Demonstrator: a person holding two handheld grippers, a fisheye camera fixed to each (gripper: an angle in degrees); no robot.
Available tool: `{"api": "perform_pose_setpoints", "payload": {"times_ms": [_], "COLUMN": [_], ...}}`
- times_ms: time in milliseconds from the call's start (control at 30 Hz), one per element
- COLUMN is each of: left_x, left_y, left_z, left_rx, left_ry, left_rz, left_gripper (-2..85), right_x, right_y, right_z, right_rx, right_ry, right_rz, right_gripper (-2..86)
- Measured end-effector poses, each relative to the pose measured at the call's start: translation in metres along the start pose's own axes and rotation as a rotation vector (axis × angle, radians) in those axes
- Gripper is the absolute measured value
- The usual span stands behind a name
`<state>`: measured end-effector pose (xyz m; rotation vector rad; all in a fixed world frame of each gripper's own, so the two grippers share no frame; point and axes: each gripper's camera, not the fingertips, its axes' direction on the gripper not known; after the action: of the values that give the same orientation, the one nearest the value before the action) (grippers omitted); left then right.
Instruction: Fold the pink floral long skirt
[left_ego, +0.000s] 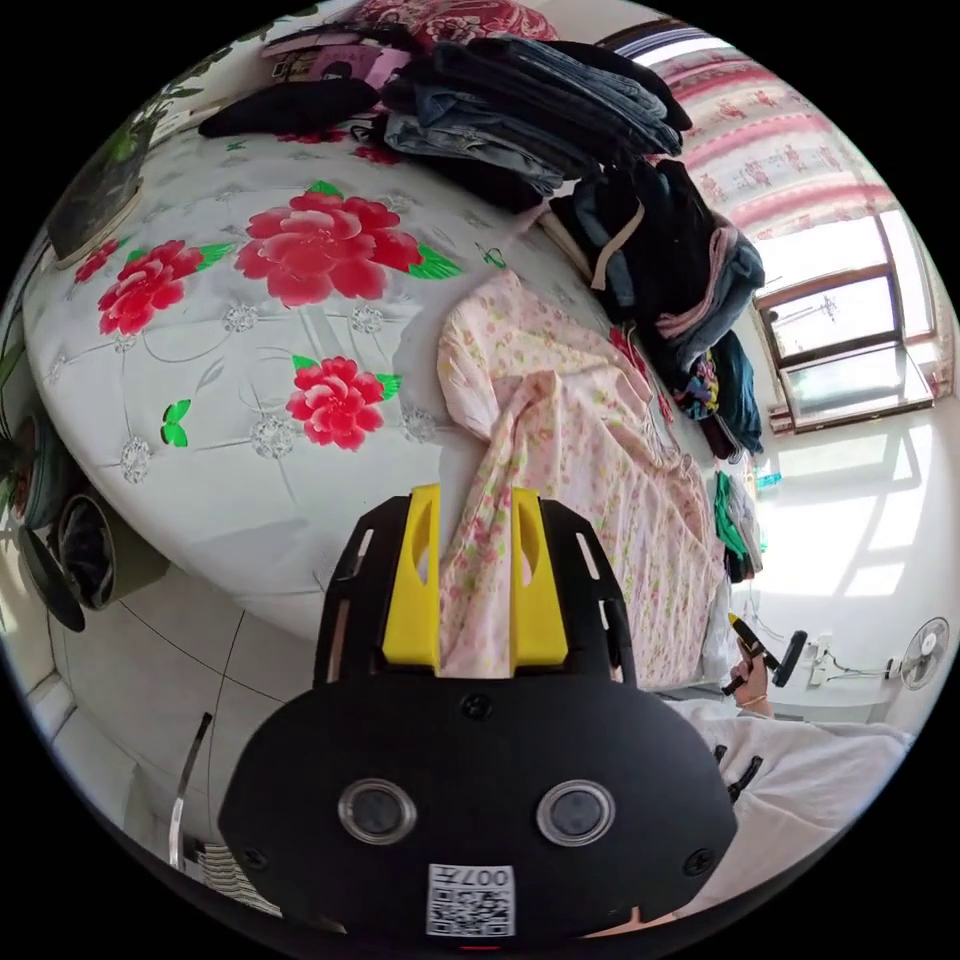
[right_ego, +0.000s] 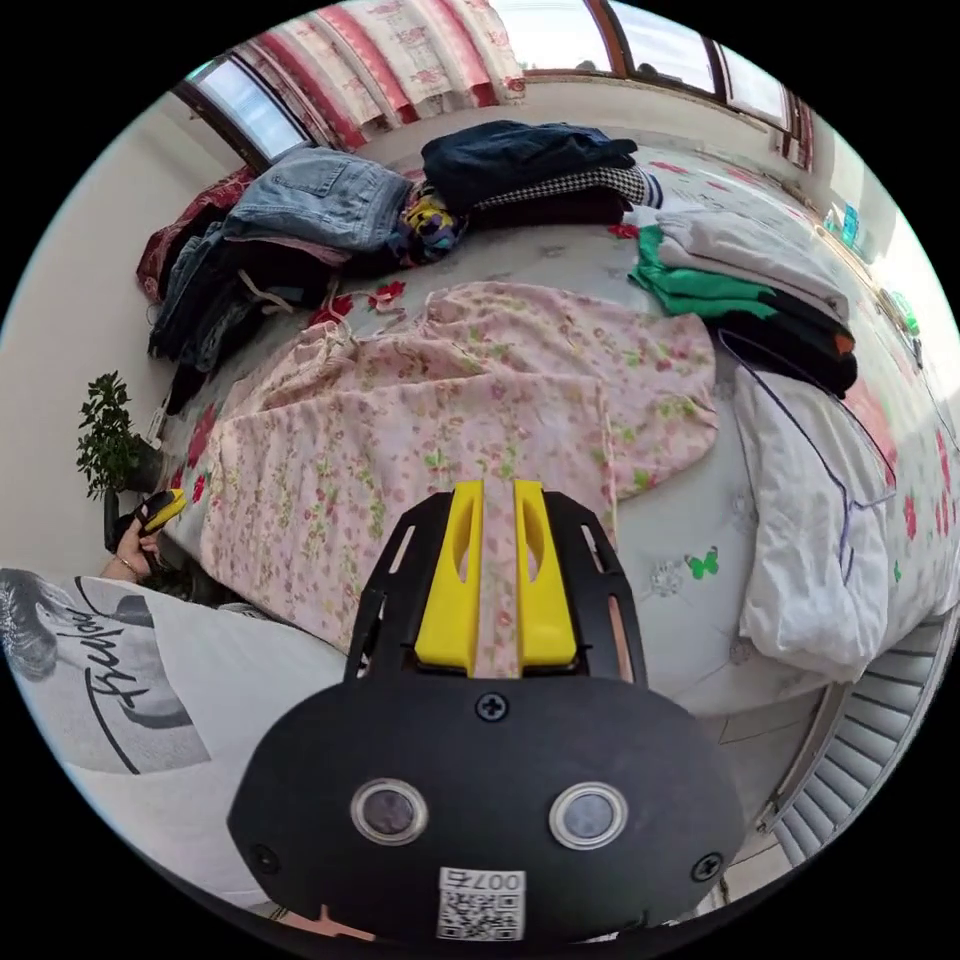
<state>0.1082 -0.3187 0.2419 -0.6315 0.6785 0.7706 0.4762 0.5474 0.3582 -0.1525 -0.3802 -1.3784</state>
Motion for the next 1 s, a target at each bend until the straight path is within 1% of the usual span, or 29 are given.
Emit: {"api": "perform_pose_setpoints", "payload": {"times_ms": [133,233,300,367,433,500,533,600,633,667,700,800,867,900,933,1000], "left_x": [-0.019,-0.035,-0.043,-0.048,-0.055,-0.063,-0.069,-0.076,-0.081,-0.083,-0.089,-0.108,-0.123,-0.135,-0.148,-0.166], "left_y": [-0.044,-0.071,-0.084,-0.095,-0.106,-0.111,-0.113,-0.117,-0.12,-0.121,-0.124,-0.125,-0.124,-0.122,-0.119,-0.113], "left_z": [0.008,0.011,0.012,0.012,0.014,0.01,0.007,0.002,-0.001,-0.003,-0.006,-0.01,-0.012,-0.012,-0.008,-0.002], "left_rx": [0.035,0.051,0.056,0.043,0.008,0.015,0.016,0.016,0.011,0.01,0.014,0.054,0.066,0.075,0.065,0.072], "left_ry": [0.027,0.052,0.076,0.056,0.016,-0.005,0.008,0.02,0.03,0.039,0.067,0.174,0.191,0.234,0.311,0.422], "left_rz": [-0.064,-0.115,-0.123,-0.106,-0.069,-0.064,-0.063,-0.055,-0.045,-0.041,-0.041,-0.08,-0.123,-0.162,-0.209,-0.285], "left_gripper": [10.7,11.1,11.1,11.1,10.3,9.1,8.8,8.4,8.5,8.5,8.8,7.5,3.8,0.5,-0.1,-0.6], "right_x": [-0.09,-0.149,-0.174,-0.192,-0.204,-0.208,-0.212,-0.211,-0.209,-0.207,-0.204,-0.196,-0.19,-0.185,-0.179,-0.167], "right_y": [-0.09,-0.145,-0.173,-0.195,-0.214,-0.221,-0.221,-0.229,-0.238,-0.243,-0.251,-0.26,-0.257,-0.252,-0.245,-0.233], "right_z": [0.052,0.098,0.128,0.157,0.201,0.233,0.24,0.247,0.249,0.251,0.255,0.257,0.245,0.229,0.211,0.189], "right_rx": [-0.03,-0.069,-0.1,-0.131,-0.208,-0.281,-0.255,-0.191,-0.223,-0.215,-0.251,-0.255,-0.2,-0.127,-0.056,0.004], "right_ry": [-0.055,-0.038,-0.015,-0.003,0.028,0.049,0.07,0.125,0.114,0.122,0.116,0.142,0.14,0.124,0.092,0.039], "right_rz": [-0.213,-0.32,-0.336,-0.342,-0.319,-0.305,-0.331,-0.314,-0.312,-0.293,-0.272,-0.205,-0.158,-0.127,-0.104,-0.066], "right_gripper": [2.5,1.7,1.0,0.5,0.1,-0.1,-0.2,-0.2,-0.2,-0.3,-0.3,-0.2,-0.2,-0.2,-0.2,-0.2]}}
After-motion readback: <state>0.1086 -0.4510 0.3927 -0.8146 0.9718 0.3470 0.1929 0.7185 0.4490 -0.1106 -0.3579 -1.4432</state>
